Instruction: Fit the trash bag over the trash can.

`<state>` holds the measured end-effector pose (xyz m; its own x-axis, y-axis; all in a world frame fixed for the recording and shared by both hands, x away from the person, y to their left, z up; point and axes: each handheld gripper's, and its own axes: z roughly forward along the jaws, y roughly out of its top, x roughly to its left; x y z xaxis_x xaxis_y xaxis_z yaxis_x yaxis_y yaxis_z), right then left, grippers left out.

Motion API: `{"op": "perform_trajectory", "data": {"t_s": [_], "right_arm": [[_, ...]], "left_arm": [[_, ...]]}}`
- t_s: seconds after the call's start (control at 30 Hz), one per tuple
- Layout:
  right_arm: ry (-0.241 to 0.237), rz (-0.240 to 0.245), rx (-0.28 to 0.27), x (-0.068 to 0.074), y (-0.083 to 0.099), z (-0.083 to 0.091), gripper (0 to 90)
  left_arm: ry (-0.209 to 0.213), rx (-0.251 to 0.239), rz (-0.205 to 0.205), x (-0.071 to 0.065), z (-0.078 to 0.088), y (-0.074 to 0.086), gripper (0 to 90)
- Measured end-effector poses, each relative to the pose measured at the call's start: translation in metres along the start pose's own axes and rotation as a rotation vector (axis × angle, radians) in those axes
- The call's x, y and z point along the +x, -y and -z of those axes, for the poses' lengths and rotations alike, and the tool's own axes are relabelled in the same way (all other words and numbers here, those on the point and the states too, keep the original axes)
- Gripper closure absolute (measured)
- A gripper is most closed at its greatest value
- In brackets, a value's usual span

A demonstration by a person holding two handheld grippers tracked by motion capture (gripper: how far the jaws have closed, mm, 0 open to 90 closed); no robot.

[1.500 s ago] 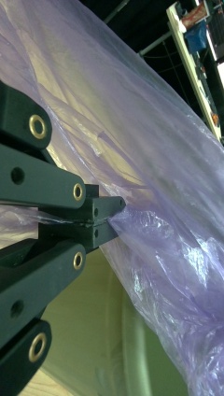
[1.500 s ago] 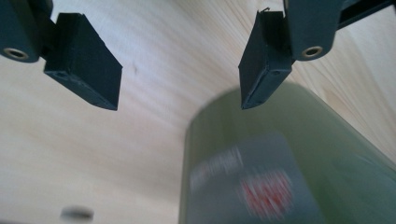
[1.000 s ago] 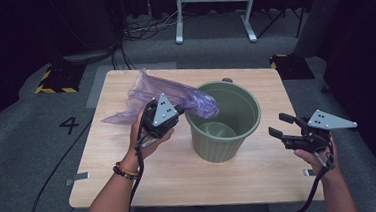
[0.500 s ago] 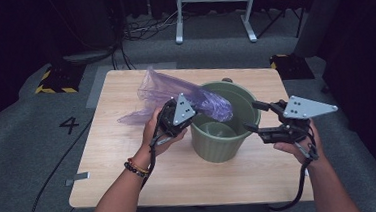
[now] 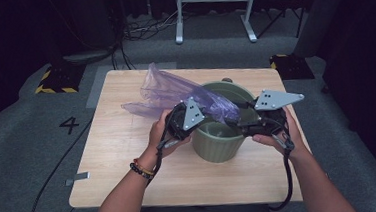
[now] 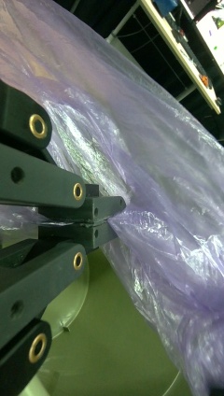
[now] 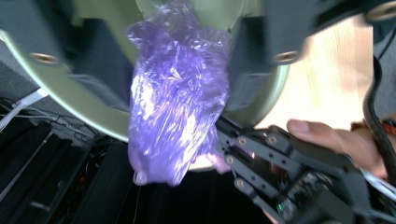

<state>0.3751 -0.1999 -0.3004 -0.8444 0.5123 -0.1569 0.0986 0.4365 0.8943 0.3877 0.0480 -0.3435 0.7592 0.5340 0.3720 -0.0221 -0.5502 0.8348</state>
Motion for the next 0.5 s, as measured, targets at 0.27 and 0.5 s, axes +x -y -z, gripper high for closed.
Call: {"op": "perform_trajectory", "data": {"t_s": [0.27, 0.5], "right_arm": [[-0.023, 0.065, 0.068, -0.002, 0.006, -0.006, 83.3], [-0.080, 0.114, 0.066, 0.001, 0.007, -0.003, 85.7]], "left_arm": [[0.007, -0.038, 0.033, 0.000, 0.007, 0.007, 80.7], [-0.011, -0.106, 0.077, 0.007, 0.024, 0.023, 49.3]]}}
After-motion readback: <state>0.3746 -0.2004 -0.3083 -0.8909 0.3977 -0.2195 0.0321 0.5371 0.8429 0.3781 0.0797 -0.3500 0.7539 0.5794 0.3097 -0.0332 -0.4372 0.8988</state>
